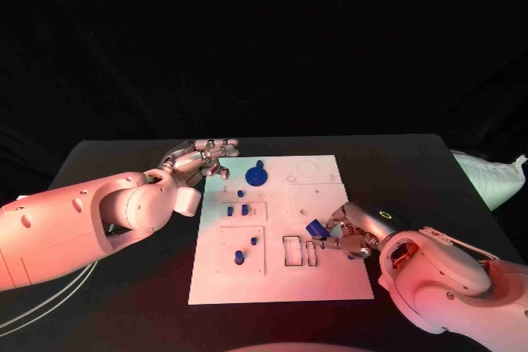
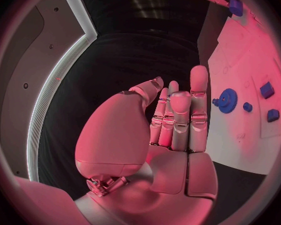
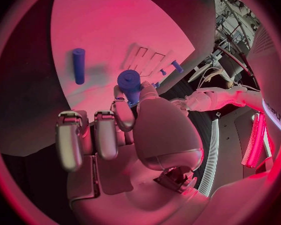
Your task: Assemble the parts on the task board
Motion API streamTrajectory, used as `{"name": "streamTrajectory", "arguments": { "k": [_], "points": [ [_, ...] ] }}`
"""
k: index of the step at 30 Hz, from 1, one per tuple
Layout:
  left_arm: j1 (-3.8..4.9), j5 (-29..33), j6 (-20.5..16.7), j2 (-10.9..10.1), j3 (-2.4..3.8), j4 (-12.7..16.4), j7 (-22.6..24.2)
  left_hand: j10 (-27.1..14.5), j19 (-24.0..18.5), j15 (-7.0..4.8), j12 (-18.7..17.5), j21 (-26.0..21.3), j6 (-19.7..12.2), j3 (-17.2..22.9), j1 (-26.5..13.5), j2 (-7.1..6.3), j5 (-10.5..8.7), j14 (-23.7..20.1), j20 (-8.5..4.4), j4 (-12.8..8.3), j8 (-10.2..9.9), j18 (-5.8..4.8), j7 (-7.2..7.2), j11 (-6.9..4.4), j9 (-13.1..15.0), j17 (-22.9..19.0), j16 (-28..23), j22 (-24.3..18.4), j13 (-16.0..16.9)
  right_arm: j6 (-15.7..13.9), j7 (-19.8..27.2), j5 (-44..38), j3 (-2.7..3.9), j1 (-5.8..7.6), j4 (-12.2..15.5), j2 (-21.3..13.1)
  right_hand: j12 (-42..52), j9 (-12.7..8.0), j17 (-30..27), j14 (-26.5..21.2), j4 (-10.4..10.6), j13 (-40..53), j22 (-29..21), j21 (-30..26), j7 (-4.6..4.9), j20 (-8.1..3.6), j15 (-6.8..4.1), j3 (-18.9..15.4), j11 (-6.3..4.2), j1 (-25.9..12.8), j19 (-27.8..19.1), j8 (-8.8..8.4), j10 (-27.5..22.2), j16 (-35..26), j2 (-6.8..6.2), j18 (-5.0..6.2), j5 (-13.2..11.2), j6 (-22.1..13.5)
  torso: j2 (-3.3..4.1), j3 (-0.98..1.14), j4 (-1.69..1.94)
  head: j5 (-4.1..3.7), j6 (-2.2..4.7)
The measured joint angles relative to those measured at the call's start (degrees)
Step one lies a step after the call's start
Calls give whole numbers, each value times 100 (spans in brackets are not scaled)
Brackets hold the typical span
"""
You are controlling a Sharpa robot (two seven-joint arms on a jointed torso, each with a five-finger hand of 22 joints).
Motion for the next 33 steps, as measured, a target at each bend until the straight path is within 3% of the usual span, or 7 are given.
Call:
{"name": "streamTrajectory", "arguments": {
  "k": [7,11,17,18,20,33],
  "points": [
    [-6,0,4,0,0,0,0,0,0,0,0,0,0,0,0,0,0,0,0,0,0,0,0,0,0,0,0,0,-1,-66,24,287,5,13,4,150,4,1,0,0,19,0,5,2,0,0,0,-46,0,-1,0,0,0,0,1,1,196,0,5,-5,4,14,-8],
    [-6,0,5,0,0,1,0,0,0,0,0,0,0,0,0,0,0,0,0,0,0,0,0,0,0,0,0,0,-1,-22,28,477,5,14,-22,292,8,1,0,0,27,53,5,23,0,0,1,-178,0,-116,0,0,-1,21,116,0,402,0,5,-8,4,23,-16],
    [-8,0,8,4,0,2,0,0,0,0,0,0,0,0,0,0,0,0,0,0,0,0,0,0,0,0,0,1,-1,175,20,705,1,13,-50,441,11,16,-1,20,27,387,4,23,18,-41,-20,-334,-1,-311,0,37,-1,24,303,1,434,18,5,-10,4,37,-30],
    [-8,0,8,4,0,2,0,0,0,0,0,0,0,0,0,0,0,0,0,0,0,0,0,0,0,0,0,1,-1,216,14,731,0,12,-55,455,33,256,-1,19,31,393,4,23,20,-41,-22,-348,-1,-352,0,42,-1,24,283,1,434,20,5,-10,4,39,-31],
    [-8,0,9,4,0,2,0,0,0,0,0,0,0,0,0,0,0,0,0,0,0,0,0,0,0,1,0,1,-1,303,-1,776,-2,12,-62,477,98,420,-1,7,34,395,4,23,21,-41,-34,-358,-1,-415,0,56,-1,24,249,1,437,22,5,-10,2,44,-32],
    [-8,0,12,5,0,4,-2,0,0,0,0,0,0,0,0,0,0,0,0,0,0,0,0,0,0,1,0,1,-2,667,-118,931,-6,11,-110,557,92,461,-1,-1,24,364,3,23,-39,-41,-44,-405,-59,-510,0,66,58,23,245,2,416,102,5,-4,1,58,-43]
  ]
}}
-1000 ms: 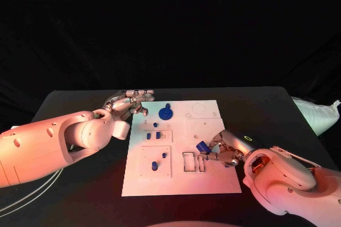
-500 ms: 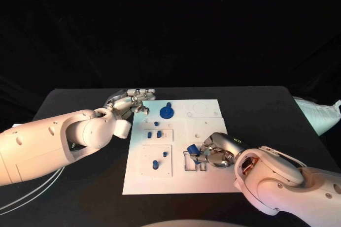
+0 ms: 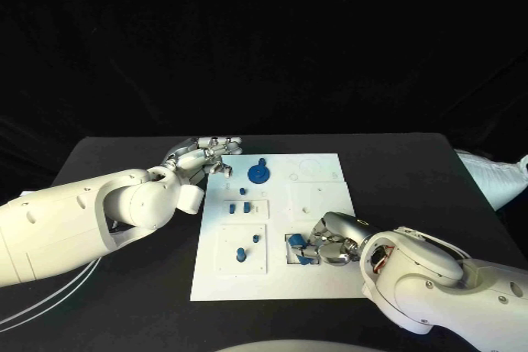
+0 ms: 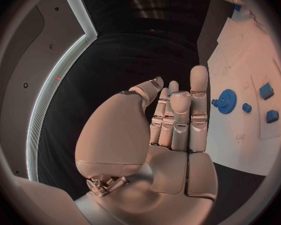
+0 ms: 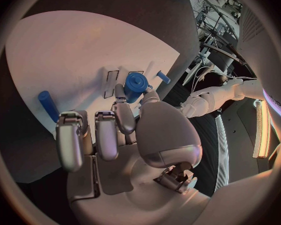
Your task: Assemble the parts on the task board
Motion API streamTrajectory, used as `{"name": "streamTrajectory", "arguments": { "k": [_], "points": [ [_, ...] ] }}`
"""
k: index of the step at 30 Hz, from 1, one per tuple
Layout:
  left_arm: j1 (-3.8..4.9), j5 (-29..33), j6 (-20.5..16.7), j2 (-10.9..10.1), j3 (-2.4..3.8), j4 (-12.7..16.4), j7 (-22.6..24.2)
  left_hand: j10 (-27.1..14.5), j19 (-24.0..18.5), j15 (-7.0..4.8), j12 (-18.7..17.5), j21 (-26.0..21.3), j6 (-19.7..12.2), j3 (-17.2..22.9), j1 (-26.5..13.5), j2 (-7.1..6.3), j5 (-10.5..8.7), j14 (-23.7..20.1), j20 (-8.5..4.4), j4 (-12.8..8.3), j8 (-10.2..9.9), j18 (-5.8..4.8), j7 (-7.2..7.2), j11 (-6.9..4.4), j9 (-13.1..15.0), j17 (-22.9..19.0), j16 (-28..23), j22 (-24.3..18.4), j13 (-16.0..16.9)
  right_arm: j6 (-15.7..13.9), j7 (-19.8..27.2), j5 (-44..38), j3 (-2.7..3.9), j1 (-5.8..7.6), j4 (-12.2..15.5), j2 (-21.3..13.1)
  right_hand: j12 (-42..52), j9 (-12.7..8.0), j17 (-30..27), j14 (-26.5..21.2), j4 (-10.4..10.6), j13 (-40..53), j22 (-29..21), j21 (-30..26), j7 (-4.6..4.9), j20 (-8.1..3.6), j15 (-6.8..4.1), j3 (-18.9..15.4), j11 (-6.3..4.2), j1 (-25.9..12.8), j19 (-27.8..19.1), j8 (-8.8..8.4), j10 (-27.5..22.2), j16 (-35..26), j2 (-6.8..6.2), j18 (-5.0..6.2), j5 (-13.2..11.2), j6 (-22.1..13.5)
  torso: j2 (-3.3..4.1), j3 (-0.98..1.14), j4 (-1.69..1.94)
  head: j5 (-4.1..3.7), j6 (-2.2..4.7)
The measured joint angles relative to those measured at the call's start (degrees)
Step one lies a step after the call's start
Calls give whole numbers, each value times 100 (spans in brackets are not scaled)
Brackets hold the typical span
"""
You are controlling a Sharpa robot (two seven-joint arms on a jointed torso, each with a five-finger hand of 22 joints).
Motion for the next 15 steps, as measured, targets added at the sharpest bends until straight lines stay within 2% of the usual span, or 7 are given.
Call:
{"name": "streamTrajectory", "arguments": {
  "k": [5,6,8,10,11,13,15],
  "points": [
    [0,0,1,-1,0,0,0,0,0,0,0,0,0,0,0,0,0,0,0,0,0,0,0,0,0,0,0,0,0,61,-30,11,0,0,-21,27,-36,60,0,-1,4,0,0,0,-79,0,-1,-119,-58,-151,0,0,58,0,11,11,-185,79,1,0,-1,4,-2],
    [0,0,1,-1,0,1,-1,0,0,0,0,0,0,0,0,0,0,0,0,0,0,0,0,0,0,0,0,0,0,69,-38,11,0,0,-31,34,-63,83,0,-1,3,0,-1,0,-112,0,-2,-166,-87,-231,0,1,87,0,20,12,-341,112,1,0,-2,5,-2],
    [0,0,1,-2,0,2,-1,0,0,0,0,0,0,0,0,0,0,0,0,0,0,0,0,0,0,0,0,0,0,71,-50,7,0,0,-48,43,-137,136,2,-10,-10,-29,-1,0,-150,0,-13,-327,-135,-438,0,33,135,-1,-8,12,-918,150,1,0,-4,7,-2],
    [0,0,1,-3,0,4,-1,0,0,0,0,0,0,0,0,0,0,0,0,0,0,0,0,0,0,0,0,0,0,70,-64,-5,0,0,-68,48,-338,148,5,-10,-69,-163,-1,0,-98,0,-12,-508,-163,-722,0,-28,140,-9,-83,12,-1646,80,1,0,-4,7,3],
    [0,0,1,-3,0,5,-1,0,0,0,0,0,0,0,0,0,0,0,0,0,0,0,0,0,0,0,0,0,0,69,-68,-11,0,0,-74,49,-440,161,5,-10,-53,-223,-1,-24,-87,0,-12,-557,-141,-825,0,-37,80,-31,-132,12,-1887,37,2,0,-5,7,4],
    [0,0,1,-5,0,6,-2,0,0,0,0,0,0,0,0,0,0,0,0,0,0,0,0,0,0,0,0,0,0,64,-75,-32,0,0,-82,51,-629,191,5,-10,-14,-337,-1,-64,-63,0,-12,-562,-104,-961,0,-37,-6,-51,-267,13,-2136,-2,3,0,-6,7,6],
    [0,0,1,-6,0,6,-2,0,0,0,13,-2,0,-4,0,0,0,0,0,4,0,0,0,0,0,-1,0,-1,1,60,-77,-56,0,0,-83,51,-739,220,5,-10,20,-399,-1,-67,-62,0,-12,-488,-96,-1066,0,-59,-35,-79,-387,13,-2208,-2,3,0,-6,7,7]
  ]
}}
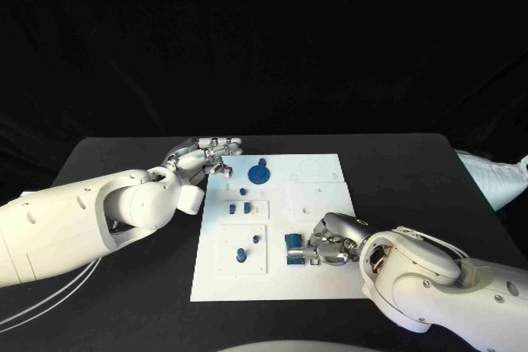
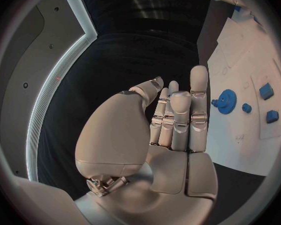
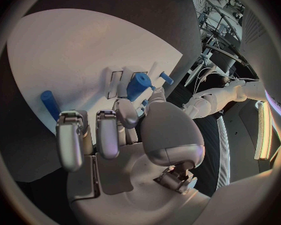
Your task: Assemble the parts on the task board
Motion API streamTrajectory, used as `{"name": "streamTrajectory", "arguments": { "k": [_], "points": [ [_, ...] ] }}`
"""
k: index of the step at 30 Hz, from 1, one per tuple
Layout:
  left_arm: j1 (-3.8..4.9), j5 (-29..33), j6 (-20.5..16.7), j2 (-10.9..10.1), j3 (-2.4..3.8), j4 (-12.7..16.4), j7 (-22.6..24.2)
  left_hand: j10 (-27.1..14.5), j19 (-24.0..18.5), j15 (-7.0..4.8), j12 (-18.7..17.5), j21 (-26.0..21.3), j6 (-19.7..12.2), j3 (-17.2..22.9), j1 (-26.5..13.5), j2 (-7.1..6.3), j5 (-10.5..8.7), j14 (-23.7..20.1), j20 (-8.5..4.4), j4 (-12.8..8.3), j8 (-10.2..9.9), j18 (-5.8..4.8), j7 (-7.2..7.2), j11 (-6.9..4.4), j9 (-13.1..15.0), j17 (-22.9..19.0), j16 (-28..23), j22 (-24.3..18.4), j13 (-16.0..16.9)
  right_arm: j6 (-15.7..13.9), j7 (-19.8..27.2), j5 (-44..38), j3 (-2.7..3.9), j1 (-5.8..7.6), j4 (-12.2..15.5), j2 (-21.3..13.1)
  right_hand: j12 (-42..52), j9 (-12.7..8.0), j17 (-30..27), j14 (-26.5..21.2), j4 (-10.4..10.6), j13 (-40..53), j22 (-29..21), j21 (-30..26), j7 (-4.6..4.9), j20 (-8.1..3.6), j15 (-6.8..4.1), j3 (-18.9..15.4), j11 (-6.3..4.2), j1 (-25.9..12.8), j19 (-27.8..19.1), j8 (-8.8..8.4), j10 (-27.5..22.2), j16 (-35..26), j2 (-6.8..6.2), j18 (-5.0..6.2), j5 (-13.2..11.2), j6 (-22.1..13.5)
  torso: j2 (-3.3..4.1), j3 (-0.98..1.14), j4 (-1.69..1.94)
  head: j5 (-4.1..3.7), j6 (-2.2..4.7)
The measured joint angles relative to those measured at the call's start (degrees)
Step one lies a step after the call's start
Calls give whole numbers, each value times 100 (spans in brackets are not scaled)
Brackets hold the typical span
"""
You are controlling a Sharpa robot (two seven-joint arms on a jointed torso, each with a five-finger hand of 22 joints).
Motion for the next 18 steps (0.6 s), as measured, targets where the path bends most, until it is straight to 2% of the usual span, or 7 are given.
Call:
{"name": "streamTrajectory", "arguments": {
  "k": [3,11,14,18],
  "points": [
    [0,0,0,-3,0,2,-1,0,0,-21,31,-21,0,-28,0,0,0,-21,0,-4,0,0,0,0,0,-7,0,-7,4,-2,0,-47,0,0,1,-6,-26,43,0,0,-12,-13,0,0,0,0,0,180,0,50,0,0,0,-6,-99,0,7,0,0,0,0,0,1],
    [0,0,1,-7,0,3,-2,0,0,-21,31,-21,0,-28,0,0,0,-21,0,-4,0,0,0,0,0,-7,0,-7,4,24,1,-172,0,1,-4,-8,-57,182,-1,-1,-322,24,-1,0,0,0,2,530,-1,1197,0,0,1,-6,84,1,473,0,-1,2,1,5,-4],
    [0,0,2,-8,0,3,-3,0,0,-21,31,-21,0,-28,0,0,0,-21,0,-4,0,0,0,0,0,-7,0,-7,4,38,0,-224,0,1,-35,14,-59,217,-1,-1,-438,42,-1,0,-21,0,2,606,-23,1423,0,9,24,-6,163,1,483,21,-2,2,1,5,-8],
    [0,0,3,-8,0,5,-3,0,0,-21,31,-21,0,-28,0,0,0,-21,0,-4,0,0,0,0,0,-6,0,-7,3,46,-2,-319,7,4,-77,62,-54,263,-1,-1,-596,68,-1,0,-46,0,3,706,-52,1661,0,35,53,-6,189,2,422,47,-2,2,2,4,-13]
  ]
}}
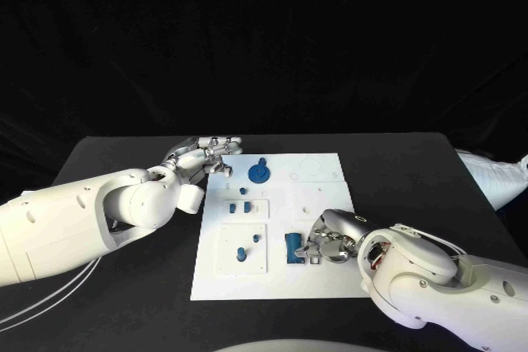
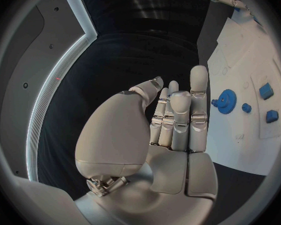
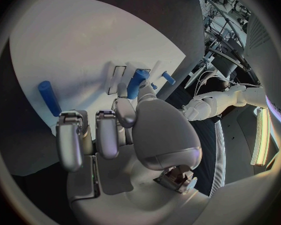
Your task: Assemble the parts on the task board
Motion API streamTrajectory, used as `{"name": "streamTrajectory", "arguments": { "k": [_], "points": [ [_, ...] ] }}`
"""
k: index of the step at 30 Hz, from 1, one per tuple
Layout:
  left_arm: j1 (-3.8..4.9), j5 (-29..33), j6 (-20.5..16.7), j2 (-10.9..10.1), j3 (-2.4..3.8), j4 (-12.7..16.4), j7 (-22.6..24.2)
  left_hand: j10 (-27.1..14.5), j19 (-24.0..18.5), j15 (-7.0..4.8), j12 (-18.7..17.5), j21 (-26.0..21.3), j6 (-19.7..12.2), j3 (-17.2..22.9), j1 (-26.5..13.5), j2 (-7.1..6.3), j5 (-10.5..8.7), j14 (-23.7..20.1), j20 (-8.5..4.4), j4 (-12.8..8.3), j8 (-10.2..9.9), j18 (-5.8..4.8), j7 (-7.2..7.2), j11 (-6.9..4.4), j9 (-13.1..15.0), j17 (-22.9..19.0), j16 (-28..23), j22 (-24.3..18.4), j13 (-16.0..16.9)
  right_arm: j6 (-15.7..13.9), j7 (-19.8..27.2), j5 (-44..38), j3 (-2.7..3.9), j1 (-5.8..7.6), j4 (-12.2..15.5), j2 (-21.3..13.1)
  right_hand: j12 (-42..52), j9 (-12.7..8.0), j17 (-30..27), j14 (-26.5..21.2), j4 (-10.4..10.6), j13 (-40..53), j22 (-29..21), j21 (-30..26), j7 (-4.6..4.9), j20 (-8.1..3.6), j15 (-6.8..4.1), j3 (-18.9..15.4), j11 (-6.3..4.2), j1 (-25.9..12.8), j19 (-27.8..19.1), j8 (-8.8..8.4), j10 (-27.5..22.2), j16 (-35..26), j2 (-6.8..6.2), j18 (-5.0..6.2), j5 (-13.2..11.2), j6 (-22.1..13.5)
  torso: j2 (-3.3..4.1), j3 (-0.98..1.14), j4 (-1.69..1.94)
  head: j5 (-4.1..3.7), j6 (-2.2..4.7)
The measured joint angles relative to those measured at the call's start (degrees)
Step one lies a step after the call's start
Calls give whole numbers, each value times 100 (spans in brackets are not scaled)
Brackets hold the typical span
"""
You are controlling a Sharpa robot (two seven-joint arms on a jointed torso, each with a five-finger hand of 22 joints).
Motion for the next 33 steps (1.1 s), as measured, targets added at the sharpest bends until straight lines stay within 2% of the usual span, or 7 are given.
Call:
{"name": "streamTrajectory", "arguments": {
  "k": [4,11,17,22,25,28,33],
  "points": [
    [0,0,0,-1,0,0,0,0,0,0,0,0,0,0,0,0,0,0,0,0,0,0,0,0,0,0,0,0,0,-8,16,-111,9,12,-20,36,7,22,0,0,-100,16,0,0,-17,0,1,31,-9,145,0,23,9,0,11,0,-34,17,0,0,1,-3,-2],
    [0,0,0,-3,0,1,-1,0,0,0,0,0,0,0,0,0,0,0,0,0,0,0,0,0,0,-9,0,0,0,-69,24,-280,12,15,-61,54,7,44,-1,21,-101,34,-1,0,-35,0,-19,31,-8,241,0,44,9,0,79,1,-39,36,-1,-2,-3,-10,2],
    [0,0,0,-1,0,0,-1,0,0,0,0,0,0,0,0,0,0,0,0,0,0,0,0,0,0,-9,0,0,-1,-155,3,-369,-13,-3,-44,-39,5,57,-1,22,-97,21,-1,0,-36,-26,-18,28,-8,256,-1,44,9,0,94,1,72,36,-4,0,-4,-29,15],
    [-1,0,0,-3,0,-2,-1,0,0,0,0,0,0,0,0,0,0,0,0,0,0,0,0,0,0,-9,0,1,-1,-275,40,-320,-6,-5,122,-335,-101,22,-1,23,-75,-6,-1,0,53,-35,-17,7,-6,255,-7,-105,8,0,93,1,235,-185,-4,2,-12,-38,31],
    [-1,0,0,-6,0,-2,-1,0,0,0,0,0,0,0,0,0,0,0,0,0,0,0,0,0,0,-8,0,1,-1,-341,86,-242,1,27,232,-599,-233,-19,-2,21,-51,-116,4,0,115,-35,-16,30,56,255,-7,-208,-53,0,93,1,304,-259,-4,2,-16,-50,40],
    [-1,0,0,-8,0,-1,-1,0,0,0,0,0,0,0,0,0,0,0,0,0,0,-1,0,0,0,-8,0,1,-1,-369,122,-180,9,86,288,-876,-298,-61,-2,11,-51,-147,4,0,132,-32,34,30,85,255,-4,-293,-82,0,93,2,392,-316,-4,2,-18,-80,42],
    [-1,0,0,-11,0,13,0,0,0,0,0,0,0,0,0,0,0,0,0,0,0,0,0,0,0,-8,0,1,-2,-361,138,-171,13,125,296,-1199,-356,-121,-2,11,-35,-179,3,0,168,13,34,46,108,255,-10,-357,-106,0,93,2,417,-353,-1,2,-16,-122,51]
  ]
}}
